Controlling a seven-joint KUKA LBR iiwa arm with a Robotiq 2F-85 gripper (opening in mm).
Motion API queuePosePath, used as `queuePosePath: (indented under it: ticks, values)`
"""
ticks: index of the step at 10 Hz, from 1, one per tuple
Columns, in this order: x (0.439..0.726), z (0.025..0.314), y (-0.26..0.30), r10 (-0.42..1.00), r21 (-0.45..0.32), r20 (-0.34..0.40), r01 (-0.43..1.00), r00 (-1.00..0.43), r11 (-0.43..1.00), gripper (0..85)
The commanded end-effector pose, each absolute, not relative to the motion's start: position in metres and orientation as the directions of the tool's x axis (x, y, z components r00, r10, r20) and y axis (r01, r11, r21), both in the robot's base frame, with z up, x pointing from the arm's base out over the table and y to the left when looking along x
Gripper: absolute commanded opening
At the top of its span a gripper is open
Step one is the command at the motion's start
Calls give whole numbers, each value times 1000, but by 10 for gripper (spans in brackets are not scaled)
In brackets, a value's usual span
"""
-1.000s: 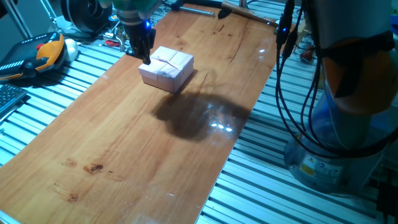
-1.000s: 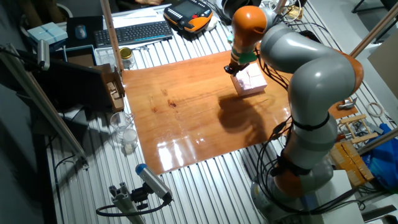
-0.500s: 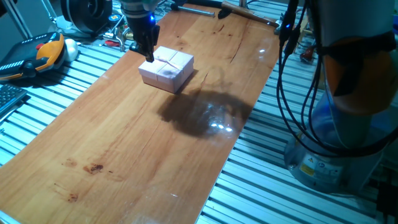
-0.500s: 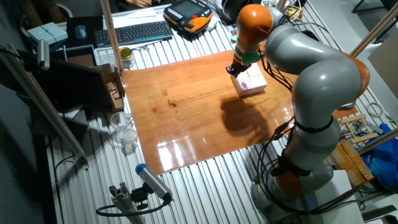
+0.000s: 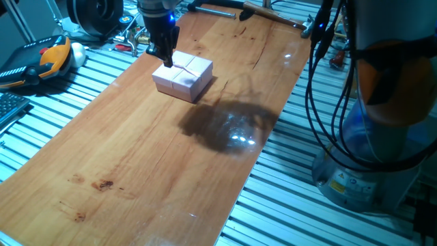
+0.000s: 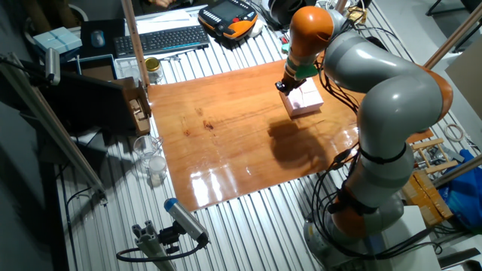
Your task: Slide the outer casing onto the gift box
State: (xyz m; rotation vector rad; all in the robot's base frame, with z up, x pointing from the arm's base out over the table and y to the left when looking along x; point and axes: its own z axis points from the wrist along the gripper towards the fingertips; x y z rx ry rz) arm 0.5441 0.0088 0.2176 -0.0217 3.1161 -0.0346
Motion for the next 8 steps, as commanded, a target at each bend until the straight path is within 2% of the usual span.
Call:
queuePosePath:
  ticks: [1, 8]
  values:
    - [543, 219, 10, -15, -20, -25, -14, -1000, 1000, 0]
    - [544, 219, 12, -17, -22, -32, -16, -999, 1000, 0]
